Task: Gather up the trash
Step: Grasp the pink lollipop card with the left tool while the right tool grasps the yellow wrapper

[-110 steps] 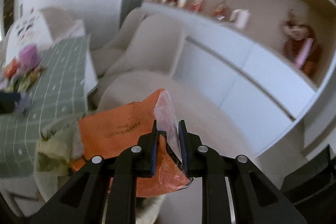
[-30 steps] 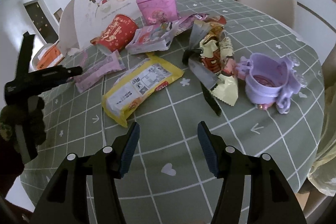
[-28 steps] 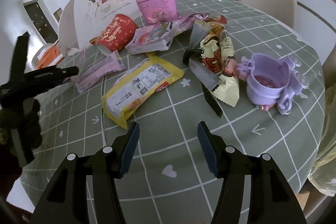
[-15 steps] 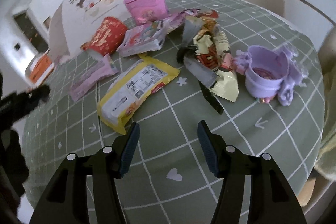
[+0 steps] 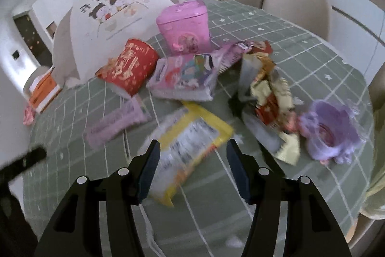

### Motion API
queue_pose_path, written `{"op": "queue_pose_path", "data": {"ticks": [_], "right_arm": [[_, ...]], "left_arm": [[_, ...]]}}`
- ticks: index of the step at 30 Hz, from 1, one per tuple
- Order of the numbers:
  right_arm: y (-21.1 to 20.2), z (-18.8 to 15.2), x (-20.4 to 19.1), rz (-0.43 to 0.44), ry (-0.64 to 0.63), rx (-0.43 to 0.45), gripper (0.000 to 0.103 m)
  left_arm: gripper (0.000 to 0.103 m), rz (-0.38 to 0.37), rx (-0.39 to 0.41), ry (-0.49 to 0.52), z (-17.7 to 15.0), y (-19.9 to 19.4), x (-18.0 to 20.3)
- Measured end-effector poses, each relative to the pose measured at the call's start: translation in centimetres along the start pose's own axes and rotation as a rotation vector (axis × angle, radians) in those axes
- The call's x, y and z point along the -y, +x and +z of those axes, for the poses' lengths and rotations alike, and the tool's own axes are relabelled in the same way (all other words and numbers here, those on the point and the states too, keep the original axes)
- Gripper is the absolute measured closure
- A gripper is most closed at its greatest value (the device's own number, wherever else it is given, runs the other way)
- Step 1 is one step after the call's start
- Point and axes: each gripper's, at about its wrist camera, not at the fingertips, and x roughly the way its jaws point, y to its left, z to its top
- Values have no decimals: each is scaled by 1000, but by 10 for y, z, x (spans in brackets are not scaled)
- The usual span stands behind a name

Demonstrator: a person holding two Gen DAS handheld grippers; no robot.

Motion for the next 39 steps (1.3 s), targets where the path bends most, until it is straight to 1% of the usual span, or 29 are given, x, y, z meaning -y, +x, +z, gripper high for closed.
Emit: {"op": "queue_pose_path", "data": {"ticks": [2,3,7,8,10,13,17,19,20,22,24,26,30,33,36,38,39], "right_arm": [[7,5,-4,-13,28,-3,48],[11,9,-9,-35,30,0,48],[25,13,-25,-127,-26,-8,48],[27,12,-26,-136,-43,-18,48],[29,7,-29,-133,-82,-36,48],[22,-5,-28,-94,-138,-52,48],[6,-23,-19,-131,-246,-38,48],[-1,-28,-13,-128,-278,-38,48],[-5,-29,-9,-122,-278,-40,48],[-17,-29,1,-96,-234,-27,48],[-29,-27,14,-71,-148,-5,48],[-33,-25,21,-69,-89,-4,48],[-23,-23,30,-62,30,-43,48],[-12,-23,30,-46,75,-65,48],[2,-25,21,-58,59,-82,48],[9,-25,10,-101,-12,-79,48],[11,-26,4,-122,-68,-75,49]], "left_arm": [[54,1,3,-15,-2,-4,-4],[54,0,3,-23,-4,-5,-7],[54,5,0,-43,-8,-8,-14],[54,7,0,-47,-9,-9,-16],[54,9,-1,-56,-10,-10,-20],[54,17,-4,-69,-12,-11,-23],[54,-4,-4,-79,-13,-8,-23],[54,-17,-14,-82,-14,-5,-21],[54,-22,-19,-80,-14,-3,-19],[54,-32,-26,-71,-15,1,-15],[54,-41,-31,-63,-16,3,-11],[54,-40,-31,-57,-17,5,-7],[54,-28,-32,-41,-18,5,-5],[54,-11,-26,-37,-21,1,-8],[54,0,-28,-37,-25,-2,-14],[54,5,-38,-38,-30,-3,-20],[54,6,-43,-40,-32,-4,-23]]}}
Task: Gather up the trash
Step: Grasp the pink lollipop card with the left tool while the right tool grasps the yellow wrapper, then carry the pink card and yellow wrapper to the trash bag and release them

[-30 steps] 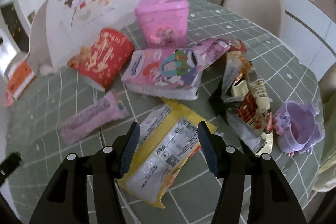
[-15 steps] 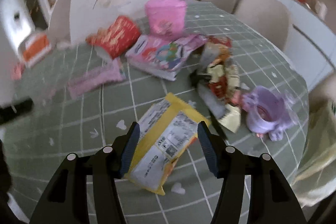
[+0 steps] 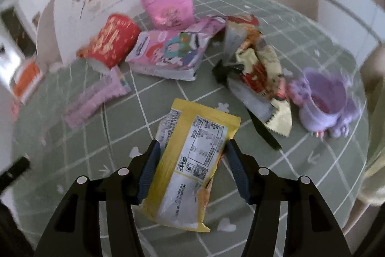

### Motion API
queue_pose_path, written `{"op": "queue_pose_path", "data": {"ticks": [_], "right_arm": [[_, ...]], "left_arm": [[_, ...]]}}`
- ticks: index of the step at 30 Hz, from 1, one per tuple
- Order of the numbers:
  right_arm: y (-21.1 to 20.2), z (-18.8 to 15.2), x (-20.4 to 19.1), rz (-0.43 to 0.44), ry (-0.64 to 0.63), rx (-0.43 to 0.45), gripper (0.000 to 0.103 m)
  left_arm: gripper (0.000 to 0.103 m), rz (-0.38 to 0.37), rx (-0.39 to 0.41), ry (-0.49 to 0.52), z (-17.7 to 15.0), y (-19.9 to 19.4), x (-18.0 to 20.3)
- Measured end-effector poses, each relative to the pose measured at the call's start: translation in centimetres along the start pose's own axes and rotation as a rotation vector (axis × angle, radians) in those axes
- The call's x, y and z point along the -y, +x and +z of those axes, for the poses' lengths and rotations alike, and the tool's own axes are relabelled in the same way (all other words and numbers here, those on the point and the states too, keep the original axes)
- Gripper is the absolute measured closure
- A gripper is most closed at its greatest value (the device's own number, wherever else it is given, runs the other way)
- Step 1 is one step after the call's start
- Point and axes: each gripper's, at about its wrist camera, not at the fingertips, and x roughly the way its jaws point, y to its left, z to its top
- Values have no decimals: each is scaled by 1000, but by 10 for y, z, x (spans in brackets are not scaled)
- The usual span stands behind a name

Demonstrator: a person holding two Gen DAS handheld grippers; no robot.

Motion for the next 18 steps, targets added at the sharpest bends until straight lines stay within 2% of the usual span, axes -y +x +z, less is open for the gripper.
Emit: {"op": "queue_pose_path", "data": {"ticks": [4,5,11,15,18], "right_arm": [[-5,0,-8,39,-87,15,71],[-7,0,-7,45,-92,15,73],[-31,0,4,85,-95,59,76],[-47,-1,8,107,-86,83,76],[-55,-5,14,128,-78,91,76]], "left_arm": [[52,5,-6,-5,-7,-2,-8],[52,14,-6,-7,-8,-1,-9],[52,56,-39,-7,-12,9,-9],[52,103,-61,94,-15,15,5],[52,180,-55,183,-19,19,12]]}}
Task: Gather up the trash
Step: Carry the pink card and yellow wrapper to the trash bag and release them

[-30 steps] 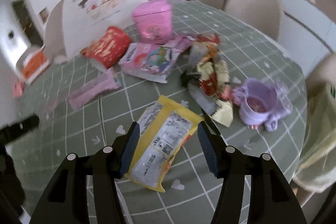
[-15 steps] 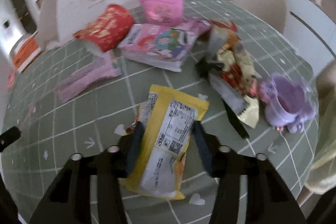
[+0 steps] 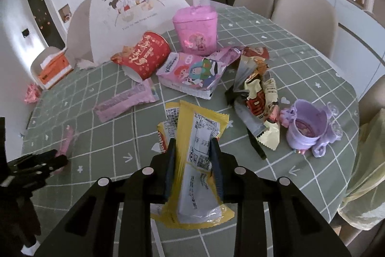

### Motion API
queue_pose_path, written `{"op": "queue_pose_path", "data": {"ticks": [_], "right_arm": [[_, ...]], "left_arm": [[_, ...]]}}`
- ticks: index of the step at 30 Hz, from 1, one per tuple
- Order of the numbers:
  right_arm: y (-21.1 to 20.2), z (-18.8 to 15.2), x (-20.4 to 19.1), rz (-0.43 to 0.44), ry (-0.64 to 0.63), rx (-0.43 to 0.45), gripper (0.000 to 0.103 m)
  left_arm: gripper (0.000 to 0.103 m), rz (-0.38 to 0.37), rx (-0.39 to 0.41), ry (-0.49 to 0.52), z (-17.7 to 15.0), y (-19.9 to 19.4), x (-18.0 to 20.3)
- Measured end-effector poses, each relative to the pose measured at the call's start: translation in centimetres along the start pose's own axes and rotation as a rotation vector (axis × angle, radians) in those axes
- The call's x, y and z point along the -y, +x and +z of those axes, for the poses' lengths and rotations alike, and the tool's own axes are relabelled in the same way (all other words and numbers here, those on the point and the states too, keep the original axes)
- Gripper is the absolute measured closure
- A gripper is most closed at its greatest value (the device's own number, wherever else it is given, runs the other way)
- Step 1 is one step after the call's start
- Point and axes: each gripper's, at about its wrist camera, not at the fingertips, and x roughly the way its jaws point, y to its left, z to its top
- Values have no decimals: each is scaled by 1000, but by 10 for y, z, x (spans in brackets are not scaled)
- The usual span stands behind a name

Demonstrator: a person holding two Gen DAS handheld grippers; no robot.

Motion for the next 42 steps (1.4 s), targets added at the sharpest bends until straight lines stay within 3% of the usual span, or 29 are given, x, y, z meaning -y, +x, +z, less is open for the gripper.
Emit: {"op": "queue_pose_path", "data": {"ticks": [4,9,14,18,22,32,42], "right_arm": [[-2,-6,2,9,15,-5,76],[-11,-11,4,12,11,7,76],[-34,-4,14,-5,1,52,76],[-60,8,31,-32,-5,105,76],[-92,24,59,-72,-18,170,76],[-159,53,152,-169,27,299,76],[-219,41,258,-275,125,382,76]], "left_arm": [[53,18,-5,-10,-1,4,-3],[56,-17,-4,-15,4,1,1],[57,-75,60,-47,28,-16,14],[57,-125,139,-10,59,-36,44],[56,-185,221,41,96,-53,88],[56,-346,330,167,162,-73,219],[56,-503,273,278,171,-64,362]]}}
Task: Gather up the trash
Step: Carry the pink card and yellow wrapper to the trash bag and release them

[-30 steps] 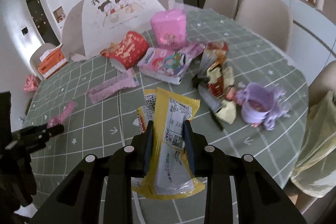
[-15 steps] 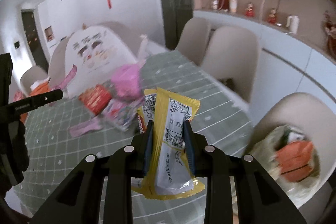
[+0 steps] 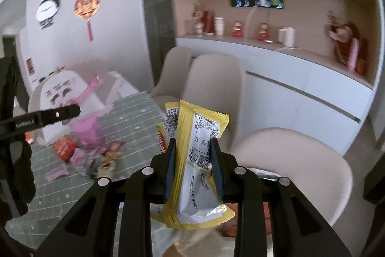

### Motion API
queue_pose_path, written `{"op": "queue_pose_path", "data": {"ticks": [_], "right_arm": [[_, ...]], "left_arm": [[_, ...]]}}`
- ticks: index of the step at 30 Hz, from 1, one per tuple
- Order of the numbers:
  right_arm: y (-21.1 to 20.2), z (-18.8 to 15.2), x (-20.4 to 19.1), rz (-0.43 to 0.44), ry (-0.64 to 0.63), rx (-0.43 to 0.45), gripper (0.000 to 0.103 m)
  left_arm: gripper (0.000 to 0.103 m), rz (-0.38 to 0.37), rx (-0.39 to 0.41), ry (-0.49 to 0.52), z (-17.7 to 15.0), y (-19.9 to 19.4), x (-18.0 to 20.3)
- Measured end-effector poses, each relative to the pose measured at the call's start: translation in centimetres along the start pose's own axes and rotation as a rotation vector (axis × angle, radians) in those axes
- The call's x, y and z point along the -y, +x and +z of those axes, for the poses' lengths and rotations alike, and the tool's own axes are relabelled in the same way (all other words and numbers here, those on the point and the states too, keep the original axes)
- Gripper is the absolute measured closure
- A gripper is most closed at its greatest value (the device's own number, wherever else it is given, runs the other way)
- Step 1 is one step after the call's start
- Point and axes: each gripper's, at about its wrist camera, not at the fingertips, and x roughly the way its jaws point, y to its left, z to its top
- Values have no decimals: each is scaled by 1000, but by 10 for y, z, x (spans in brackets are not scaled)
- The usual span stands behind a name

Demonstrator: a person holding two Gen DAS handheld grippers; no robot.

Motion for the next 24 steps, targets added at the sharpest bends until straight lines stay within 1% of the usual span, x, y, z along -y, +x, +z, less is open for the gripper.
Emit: {"op": "queue_pose_path", "data": {"ticks": [3,6,9,12,18,21,24], "right_arm": [[-8,-4,36,-41,27,8,76],[-15,-10,67,-77,53,8,76],[-19,-16,100,-108,80,5,76],[-20,-22,125,-127,94,-2,76],[-19,-29,166,-147,110,-16,76],[-17,-32,187,-146,123,-24,76],[-11,-36,201,-142,130,-41,76]], "left_arm": [[56,-35,-32,32,-2,22,32],[56,-89,-79,62,-7,52,70],[56,-122,-111,81,-14,73,95],[56,-156,-158,81,-23,100,122],[56,-187,-239,79,-45,140,156],[56,-190,-262,80,-54,155,167],[56,-220,-295,51,-63,174,176]]}}
